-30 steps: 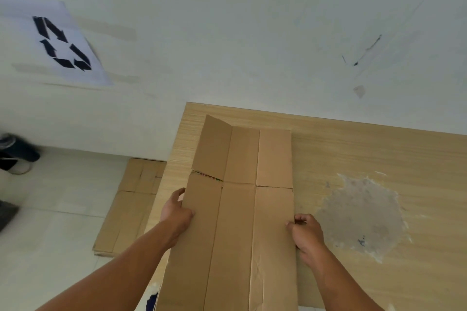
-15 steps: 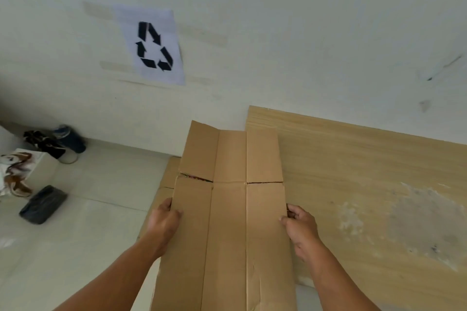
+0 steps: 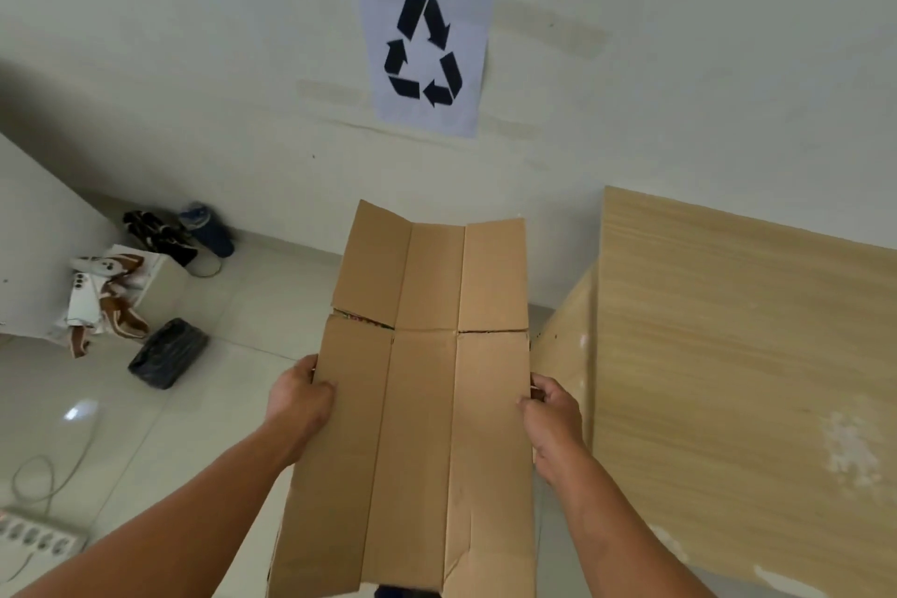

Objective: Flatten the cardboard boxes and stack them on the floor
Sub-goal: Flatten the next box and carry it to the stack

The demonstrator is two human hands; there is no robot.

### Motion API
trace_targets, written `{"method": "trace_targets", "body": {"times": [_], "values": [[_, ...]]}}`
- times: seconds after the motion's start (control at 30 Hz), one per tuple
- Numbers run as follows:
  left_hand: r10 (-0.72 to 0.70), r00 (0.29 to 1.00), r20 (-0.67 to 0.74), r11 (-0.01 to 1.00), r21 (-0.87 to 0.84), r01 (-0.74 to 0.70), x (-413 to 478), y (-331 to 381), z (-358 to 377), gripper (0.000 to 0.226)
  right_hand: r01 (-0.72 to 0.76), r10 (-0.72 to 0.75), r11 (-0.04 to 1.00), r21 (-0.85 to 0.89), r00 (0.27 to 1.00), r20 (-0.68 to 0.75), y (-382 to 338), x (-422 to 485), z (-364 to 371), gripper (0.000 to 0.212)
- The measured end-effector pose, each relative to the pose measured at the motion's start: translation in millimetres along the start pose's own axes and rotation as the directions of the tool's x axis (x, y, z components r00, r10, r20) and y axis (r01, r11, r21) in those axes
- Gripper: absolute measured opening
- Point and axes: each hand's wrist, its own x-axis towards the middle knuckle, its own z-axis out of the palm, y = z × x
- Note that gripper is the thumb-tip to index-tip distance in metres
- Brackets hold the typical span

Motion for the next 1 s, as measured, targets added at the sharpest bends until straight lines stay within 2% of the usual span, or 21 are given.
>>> {"method": "trace_targets", "body": {"times": [0.27,0.37,0.53,0.73,1.0], "values": [[0.002,1.0,0.003,0.959,0.285,-0.003,141,-17,10,0.033,-0.137,0.133,0.99,-0.028,0.986,-0.099,35,97,92,0.043],[-0.027,0.999,0.036,0.943,0.332,0.013,202,-42,35,0.032,-0.222,0.217,0.975,-0.017,0.965,-0.146,71,145,118,0.042],[-0.066,0.994,0.09,0.927,0.374,0.028,304,-102,95,0.026,-0.277,0.27,0.961,-0.007,0.943,-0.194,147,238,152,0.037],[-0.016,0.989,0.146,0.905,0.423,-0.048,436,-167,173,0.023,-0.268,0.264,0.963,0.002,0.946,-0.187,242,365,193,0.038],[0.059,0.972,0.227,0.867,0.471,-0.163,569,-227,236,0.014,-0.214,0.213,0.977,0.014,0.963,-0.167,320,491,230,0.035]]}}
